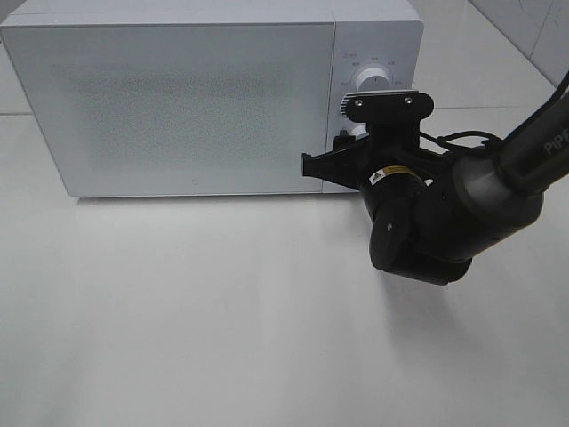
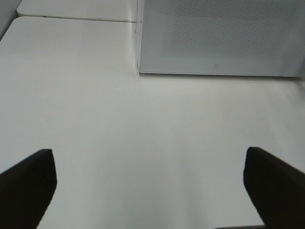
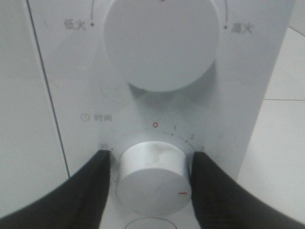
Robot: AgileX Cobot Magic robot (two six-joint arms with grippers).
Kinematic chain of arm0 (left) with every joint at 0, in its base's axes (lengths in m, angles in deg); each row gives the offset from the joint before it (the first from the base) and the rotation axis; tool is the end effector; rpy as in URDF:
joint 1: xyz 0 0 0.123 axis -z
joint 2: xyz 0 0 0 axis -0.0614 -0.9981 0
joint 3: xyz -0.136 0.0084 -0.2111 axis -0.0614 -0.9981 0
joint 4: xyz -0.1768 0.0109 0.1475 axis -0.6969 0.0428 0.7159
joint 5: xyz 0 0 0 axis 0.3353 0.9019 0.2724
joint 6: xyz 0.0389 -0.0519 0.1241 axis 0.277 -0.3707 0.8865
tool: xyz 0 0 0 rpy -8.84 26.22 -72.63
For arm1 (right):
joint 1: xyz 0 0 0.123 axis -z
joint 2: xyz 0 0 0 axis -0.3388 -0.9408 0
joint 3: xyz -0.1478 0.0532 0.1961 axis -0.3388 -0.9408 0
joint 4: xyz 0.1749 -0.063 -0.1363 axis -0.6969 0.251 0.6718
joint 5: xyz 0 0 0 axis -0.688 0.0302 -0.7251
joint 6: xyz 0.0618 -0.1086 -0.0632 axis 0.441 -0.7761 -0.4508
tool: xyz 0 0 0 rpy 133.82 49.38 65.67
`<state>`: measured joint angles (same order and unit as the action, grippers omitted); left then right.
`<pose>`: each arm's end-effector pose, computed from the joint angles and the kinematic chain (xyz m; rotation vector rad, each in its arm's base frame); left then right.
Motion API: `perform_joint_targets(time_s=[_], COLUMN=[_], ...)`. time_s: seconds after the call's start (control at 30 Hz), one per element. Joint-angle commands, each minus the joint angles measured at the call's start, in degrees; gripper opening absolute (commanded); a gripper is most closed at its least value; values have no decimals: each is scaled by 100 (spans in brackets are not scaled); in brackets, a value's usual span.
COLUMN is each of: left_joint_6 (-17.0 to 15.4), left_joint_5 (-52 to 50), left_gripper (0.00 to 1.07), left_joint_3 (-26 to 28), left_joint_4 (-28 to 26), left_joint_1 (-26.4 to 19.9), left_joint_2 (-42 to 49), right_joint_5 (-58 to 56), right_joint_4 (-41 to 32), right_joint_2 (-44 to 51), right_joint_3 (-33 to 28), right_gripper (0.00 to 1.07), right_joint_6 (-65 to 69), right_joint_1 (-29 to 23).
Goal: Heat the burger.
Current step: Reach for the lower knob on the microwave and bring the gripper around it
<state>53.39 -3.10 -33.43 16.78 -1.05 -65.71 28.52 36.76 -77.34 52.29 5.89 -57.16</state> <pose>0.0495 -0.0153 0.2497 0.0515 2.0326 -0.1559 0.3516 0.1628 0.0989 -0.0282 1.6994 -0.0202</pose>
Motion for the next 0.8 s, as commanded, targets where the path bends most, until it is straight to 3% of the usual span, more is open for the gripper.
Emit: perform_joint_targets(time_s=[0.03,0.07,0.1,0.2,0.43,0.7,0.77,0.8], left_joint_6=[0,0,0,0,0,0,0,0], left_joint_5=[-52,-52,-52,-52,-52,-52,-52,-52], left_gripper=[100,100,100,100,100,100,100,100], left_joint_3=[-17,-17,-17,-17,-17,-17,-17,-17], left_joint_4=[-17,-17,-17,-17,-17,-17,-17,-17], left_joint_1=[-29,-29,-29,-29,-29,-29,-29,-29], left_joint_2=[86,86,86,86,86,86,86,86], right_joint_5=[178,178,183,264,510,676,682,682], right_joint_4=[120,120,120,166,630,1398,1673,1673], right_joint_2=[40,40,40,40,40,40,40,40], right_joint_3=[57,57,57,57,57,57,57,57], right_gripper=[22,22,10,0,0,0,0,0], right_joint_6=[-183,-183,-218,-166,636,3306,4916,4916], right_joint_1=[52,52,52,52,52,52,52,52])
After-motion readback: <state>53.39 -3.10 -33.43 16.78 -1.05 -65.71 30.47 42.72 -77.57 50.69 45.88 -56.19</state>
